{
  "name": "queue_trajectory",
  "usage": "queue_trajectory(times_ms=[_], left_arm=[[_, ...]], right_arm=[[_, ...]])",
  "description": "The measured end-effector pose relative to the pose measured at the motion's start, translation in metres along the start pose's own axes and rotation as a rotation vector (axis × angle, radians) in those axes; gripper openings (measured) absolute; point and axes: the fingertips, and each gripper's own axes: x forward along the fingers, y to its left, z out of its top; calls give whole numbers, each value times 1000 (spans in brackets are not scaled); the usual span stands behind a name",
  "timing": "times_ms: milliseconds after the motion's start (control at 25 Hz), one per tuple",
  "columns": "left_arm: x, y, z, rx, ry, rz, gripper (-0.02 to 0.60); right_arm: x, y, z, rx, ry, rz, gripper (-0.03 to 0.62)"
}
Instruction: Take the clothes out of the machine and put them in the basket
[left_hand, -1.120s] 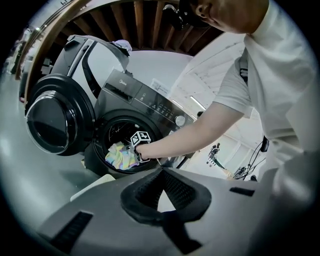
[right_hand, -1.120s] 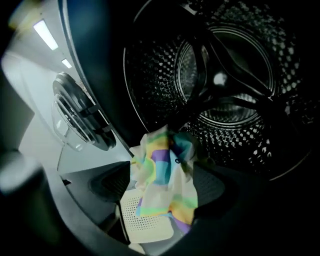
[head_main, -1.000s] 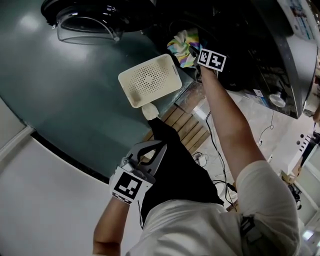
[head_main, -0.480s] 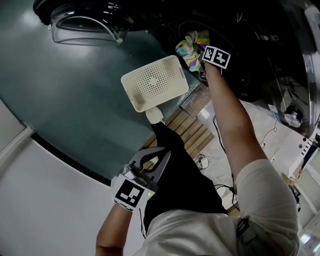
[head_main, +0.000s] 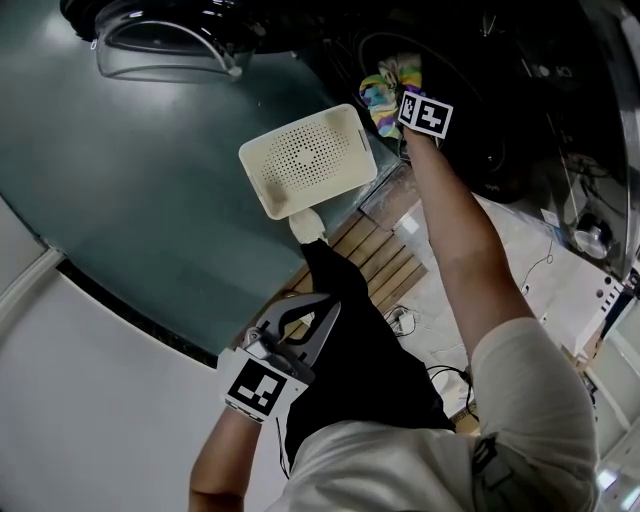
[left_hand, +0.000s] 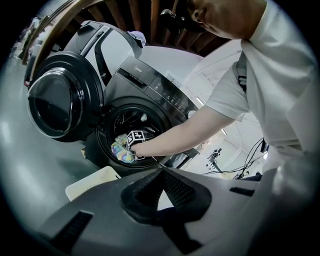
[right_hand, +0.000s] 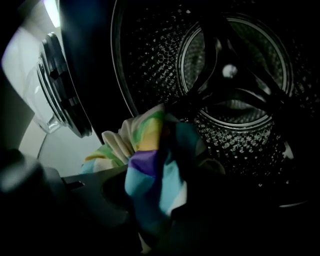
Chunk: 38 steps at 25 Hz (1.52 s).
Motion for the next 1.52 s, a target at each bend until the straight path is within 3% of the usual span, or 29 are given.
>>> queue_trajectory(times_ms=[280,720,1520], left_arm=[[-10,-6,-2,10,3,29,-5],[-43,-51,-10,44,-44,55,-5],[-119,-144,-40,93,-155,125,-5]], right_arm=[[-29,6,16,0,-60,11,117],[-132,34,44,-147,-182,115,117],[-409,137,70,-367,-406,429,117]])
